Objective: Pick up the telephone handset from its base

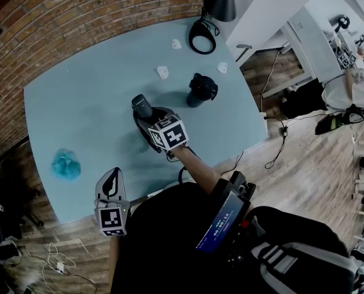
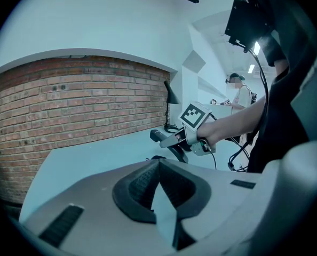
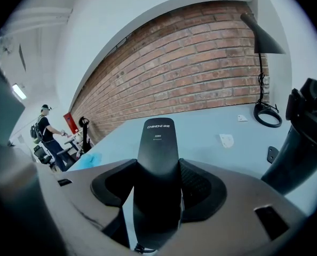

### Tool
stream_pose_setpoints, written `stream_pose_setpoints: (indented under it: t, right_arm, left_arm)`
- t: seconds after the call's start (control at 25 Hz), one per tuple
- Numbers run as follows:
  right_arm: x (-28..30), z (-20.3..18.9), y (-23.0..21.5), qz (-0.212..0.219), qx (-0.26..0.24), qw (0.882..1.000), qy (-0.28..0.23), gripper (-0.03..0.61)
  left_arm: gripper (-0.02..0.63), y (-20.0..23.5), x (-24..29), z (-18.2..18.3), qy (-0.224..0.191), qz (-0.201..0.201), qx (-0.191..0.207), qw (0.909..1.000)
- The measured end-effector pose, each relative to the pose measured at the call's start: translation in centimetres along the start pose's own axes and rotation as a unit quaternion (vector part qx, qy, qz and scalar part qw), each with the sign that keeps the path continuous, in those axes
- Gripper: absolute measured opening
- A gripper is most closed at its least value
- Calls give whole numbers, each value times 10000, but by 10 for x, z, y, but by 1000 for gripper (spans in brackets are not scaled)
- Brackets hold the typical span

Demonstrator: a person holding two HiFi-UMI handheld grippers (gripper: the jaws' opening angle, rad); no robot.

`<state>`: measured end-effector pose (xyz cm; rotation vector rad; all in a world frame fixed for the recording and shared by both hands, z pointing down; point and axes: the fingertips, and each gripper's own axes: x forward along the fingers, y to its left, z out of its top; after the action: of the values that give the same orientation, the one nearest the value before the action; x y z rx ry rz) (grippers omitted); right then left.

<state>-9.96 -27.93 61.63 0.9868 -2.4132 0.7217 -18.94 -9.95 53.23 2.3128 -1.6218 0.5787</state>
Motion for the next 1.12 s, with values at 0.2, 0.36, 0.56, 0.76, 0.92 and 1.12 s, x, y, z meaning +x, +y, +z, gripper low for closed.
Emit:
stream_pose_setpoints:
  t: [0.2,0.36,0.56,0.76,0.92,1.12]
  right_arm:
    - [-6,17,7,146,92,9996,-243,244]
    - [-13,30,10,260,185,9985,-444,244]
    - [-20,46,16,379,257,9968,-655,244]
    - [-29,61,19,449,347,9947,-862,244]
    - [-37,74,23,513,385,9924,-1051,245]
    - [-50,91,31,571,332,9897,-1270,244]
  left_arm:
    - [23,-2,0,0,7,-24,-10,10000]
    - [23,-5,1,-1,10,-39,-12,10000]
    - [23,-6,0,0,10,-54,6,10000]
    - [23,-6,1,0,12,-48,6,10000]
    - [23,-7,0,-1,-2,-57,-2,10000]
    - [23,-6,1,6,-94,-79,-8,9999]
